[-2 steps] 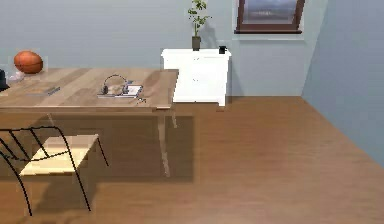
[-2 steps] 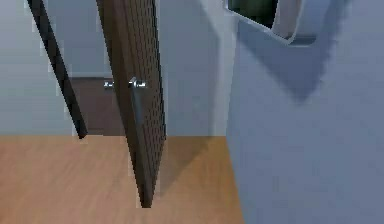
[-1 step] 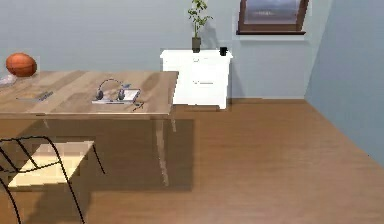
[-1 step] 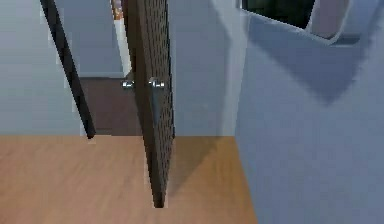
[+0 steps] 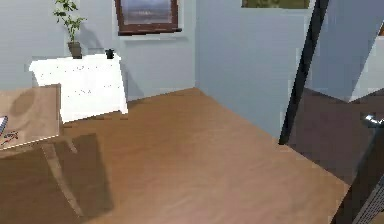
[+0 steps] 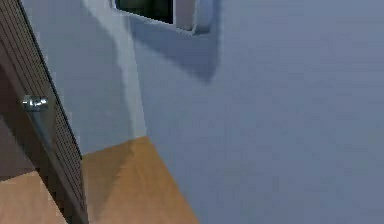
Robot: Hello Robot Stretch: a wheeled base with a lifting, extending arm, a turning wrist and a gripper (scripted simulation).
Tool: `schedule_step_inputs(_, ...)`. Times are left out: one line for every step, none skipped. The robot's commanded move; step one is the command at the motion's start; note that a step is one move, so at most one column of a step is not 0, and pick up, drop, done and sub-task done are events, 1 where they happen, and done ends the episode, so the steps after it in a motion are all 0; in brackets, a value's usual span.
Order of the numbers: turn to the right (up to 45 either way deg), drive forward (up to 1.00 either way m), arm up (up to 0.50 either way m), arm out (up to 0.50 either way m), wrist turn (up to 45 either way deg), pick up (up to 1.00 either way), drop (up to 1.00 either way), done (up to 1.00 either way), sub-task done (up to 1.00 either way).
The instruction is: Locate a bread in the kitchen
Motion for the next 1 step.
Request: schedule_step_inputs(0.0, 1.00, 0.00, 0.00, 0.0, 0.00, 0.00, 0.00, 0.00)
